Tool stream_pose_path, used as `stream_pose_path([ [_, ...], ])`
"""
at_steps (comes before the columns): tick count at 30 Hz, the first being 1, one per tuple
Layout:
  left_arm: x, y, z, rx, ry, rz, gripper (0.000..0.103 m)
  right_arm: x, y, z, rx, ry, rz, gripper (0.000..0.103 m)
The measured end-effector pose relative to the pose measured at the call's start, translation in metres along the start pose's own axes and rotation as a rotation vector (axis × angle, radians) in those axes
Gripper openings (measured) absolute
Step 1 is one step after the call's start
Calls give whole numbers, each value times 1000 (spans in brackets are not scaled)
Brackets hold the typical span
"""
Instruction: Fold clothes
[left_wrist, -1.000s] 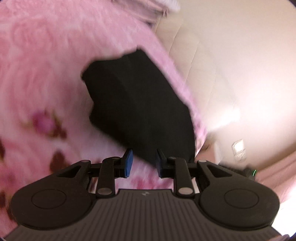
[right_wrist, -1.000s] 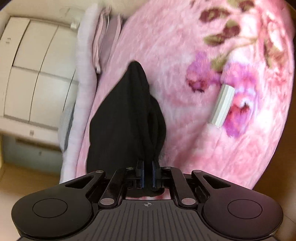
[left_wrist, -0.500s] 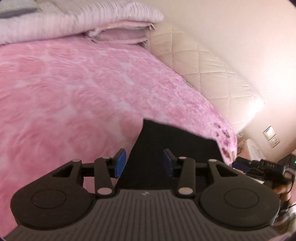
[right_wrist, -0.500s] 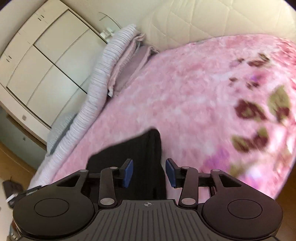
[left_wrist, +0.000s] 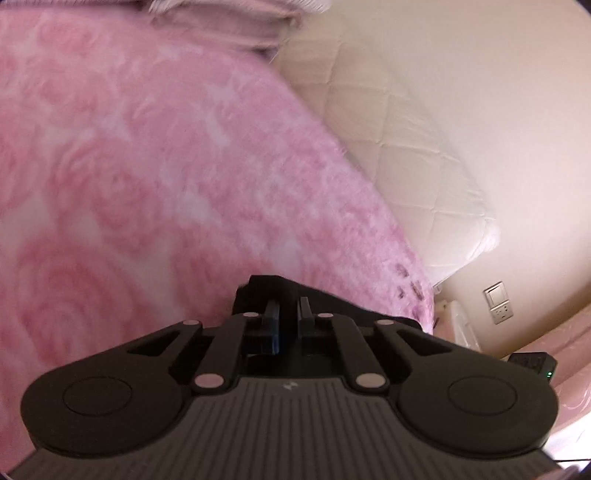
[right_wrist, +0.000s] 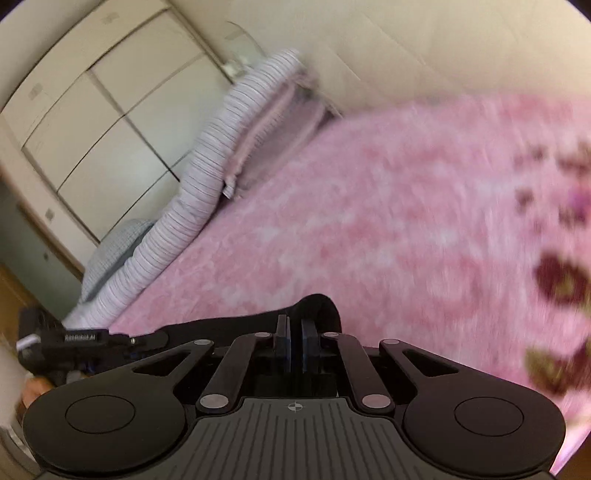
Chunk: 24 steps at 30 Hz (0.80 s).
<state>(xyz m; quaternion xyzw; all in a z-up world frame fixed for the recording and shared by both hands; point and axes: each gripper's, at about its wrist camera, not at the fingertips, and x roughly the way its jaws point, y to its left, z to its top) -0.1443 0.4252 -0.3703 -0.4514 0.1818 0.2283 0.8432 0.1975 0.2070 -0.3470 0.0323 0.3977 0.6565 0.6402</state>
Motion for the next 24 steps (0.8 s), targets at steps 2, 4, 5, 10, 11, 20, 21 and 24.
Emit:
stream_pose_path([
  [2, -5, -6, 0, 62, -61, -22, 3, -6, 4, 0, -36, -51, 1, 4],
  [4, 1, -10, 0, 108, -76, -4, 4, -8, -4, -3, -2, -71, -20, 3],
  [5, 6, -10, 1, 118, -67, 7, 4, -3, -9, -7, 32, -54, -39, 3],
  [10, 19, 0, -7, 97, -47, 71, 9, 24, -32, -28, 142, 35, -74, 4],
  [11, 16, 2, -7, 90, -55, 78, 9, 24, -33, -26, 150, 38, -75, 5],
  [20, -9, -33, -1, 224, -177, 187, 7, -12, 11, 4, -18, -110, -175, 24],
  [21, -3, -34, -4, 243, -163, 206, 8, -4, 17, 4, -56, -66, -151, 24],
  [24, 16, -36, -13, 299, -120, 264, 6, 28, 23, -8, -167, 48, -203, 24],
])
